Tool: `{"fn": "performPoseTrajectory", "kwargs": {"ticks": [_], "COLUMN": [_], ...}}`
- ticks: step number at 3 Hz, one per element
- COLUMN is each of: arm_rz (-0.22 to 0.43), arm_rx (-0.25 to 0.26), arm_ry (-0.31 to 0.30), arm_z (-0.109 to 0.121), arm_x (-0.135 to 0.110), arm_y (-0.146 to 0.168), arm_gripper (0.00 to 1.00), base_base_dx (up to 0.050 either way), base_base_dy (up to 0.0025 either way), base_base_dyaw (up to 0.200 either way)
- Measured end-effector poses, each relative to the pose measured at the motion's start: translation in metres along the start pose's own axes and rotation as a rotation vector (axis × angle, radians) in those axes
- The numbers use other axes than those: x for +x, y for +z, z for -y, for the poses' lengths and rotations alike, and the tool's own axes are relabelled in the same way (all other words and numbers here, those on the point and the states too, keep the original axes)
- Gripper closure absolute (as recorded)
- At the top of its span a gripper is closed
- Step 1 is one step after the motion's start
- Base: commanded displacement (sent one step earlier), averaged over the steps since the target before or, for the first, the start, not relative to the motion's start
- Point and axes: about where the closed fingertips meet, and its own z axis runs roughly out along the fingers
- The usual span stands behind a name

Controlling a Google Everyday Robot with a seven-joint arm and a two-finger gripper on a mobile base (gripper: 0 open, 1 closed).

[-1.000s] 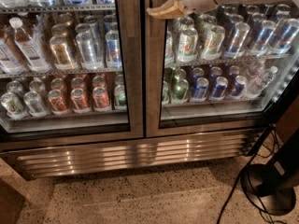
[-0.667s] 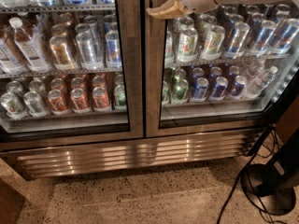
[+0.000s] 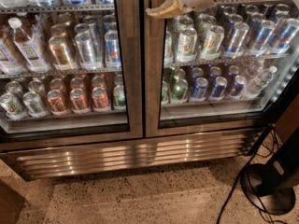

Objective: Open right fridge door

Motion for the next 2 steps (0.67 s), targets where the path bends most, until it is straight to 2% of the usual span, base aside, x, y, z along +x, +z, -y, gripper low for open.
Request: {"fn": "performPoseTrajectory", "kwargs": {"ticks": [1, 2], "arm_rz": [0.0, -0.016], "arm_rx": [0.0, 0.011], "arm_ry": [0.0, -0.029], "arm_z": [0.0002, 0.0035], "arm_x": [0.0013, 0.0023], "arm_y": [-0.0014, -0.0065], "arm_gripper": [1.0, 1.0], "base_base_dx": [0.0, 0.0], "base_base_dy": [0.0, 0.0], "base_base_dyaw": [0.0, 0.0]}}
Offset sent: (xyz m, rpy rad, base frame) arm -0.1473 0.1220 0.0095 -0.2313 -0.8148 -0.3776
